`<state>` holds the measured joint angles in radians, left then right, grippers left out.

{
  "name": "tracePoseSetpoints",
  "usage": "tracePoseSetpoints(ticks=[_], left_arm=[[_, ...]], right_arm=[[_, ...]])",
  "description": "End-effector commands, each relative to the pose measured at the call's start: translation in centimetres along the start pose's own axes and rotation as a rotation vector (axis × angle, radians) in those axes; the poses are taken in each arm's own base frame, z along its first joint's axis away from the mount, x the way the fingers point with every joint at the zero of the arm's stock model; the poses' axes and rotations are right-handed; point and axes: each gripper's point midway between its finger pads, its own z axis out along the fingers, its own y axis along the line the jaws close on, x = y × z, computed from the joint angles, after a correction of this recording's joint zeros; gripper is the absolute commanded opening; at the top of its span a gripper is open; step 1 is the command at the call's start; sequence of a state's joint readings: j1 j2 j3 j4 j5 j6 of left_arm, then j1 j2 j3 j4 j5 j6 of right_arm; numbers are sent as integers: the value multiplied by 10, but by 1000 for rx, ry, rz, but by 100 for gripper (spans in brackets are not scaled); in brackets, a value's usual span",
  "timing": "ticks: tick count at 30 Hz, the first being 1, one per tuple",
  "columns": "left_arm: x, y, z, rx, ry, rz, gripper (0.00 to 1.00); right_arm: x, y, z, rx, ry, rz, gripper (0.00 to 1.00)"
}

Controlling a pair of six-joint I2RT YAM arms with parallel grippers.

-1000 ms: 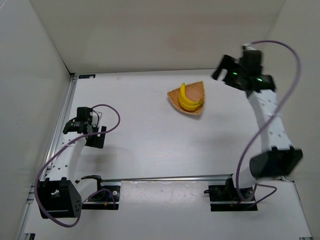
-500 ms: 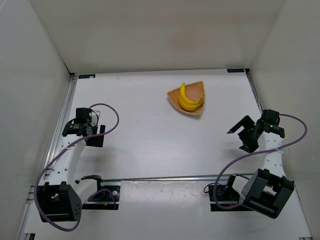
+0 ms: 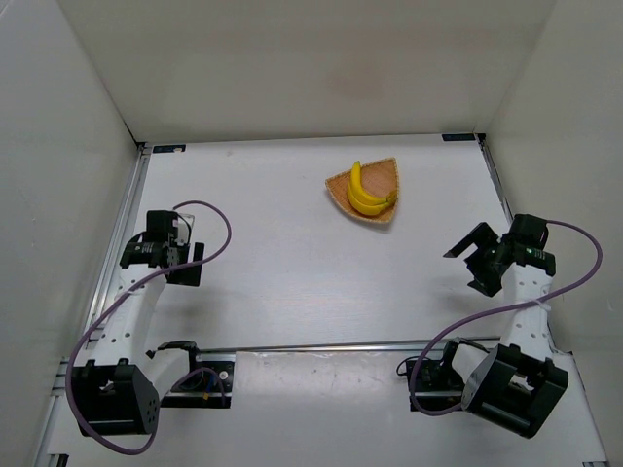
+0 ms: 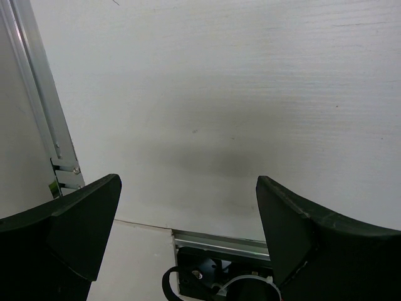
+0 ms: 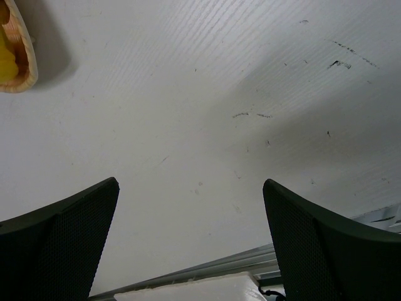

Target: Place and organize the fake fruits in the fruit bowl

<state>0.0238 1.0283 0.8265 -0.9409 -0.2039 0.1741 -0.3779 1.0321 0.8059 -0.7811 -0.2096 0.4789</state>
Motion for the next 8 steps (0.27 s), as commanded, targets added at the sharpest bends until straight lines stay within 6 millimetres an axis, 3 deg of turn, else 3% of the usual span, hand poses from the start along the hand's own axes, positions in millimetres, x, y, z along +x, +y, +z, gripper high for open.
tracePoseSetpoints(ticks=[1, 8], left_arm=[[-8, 5, -5, -28, -45, -19, 100], [-8, 5, -5, -28, -45, -19, 100]], right_arm=[[-4, 6, -7, -28, -25, -23, 100], [-3, 15, -7, -80, -23, -31, 100]])
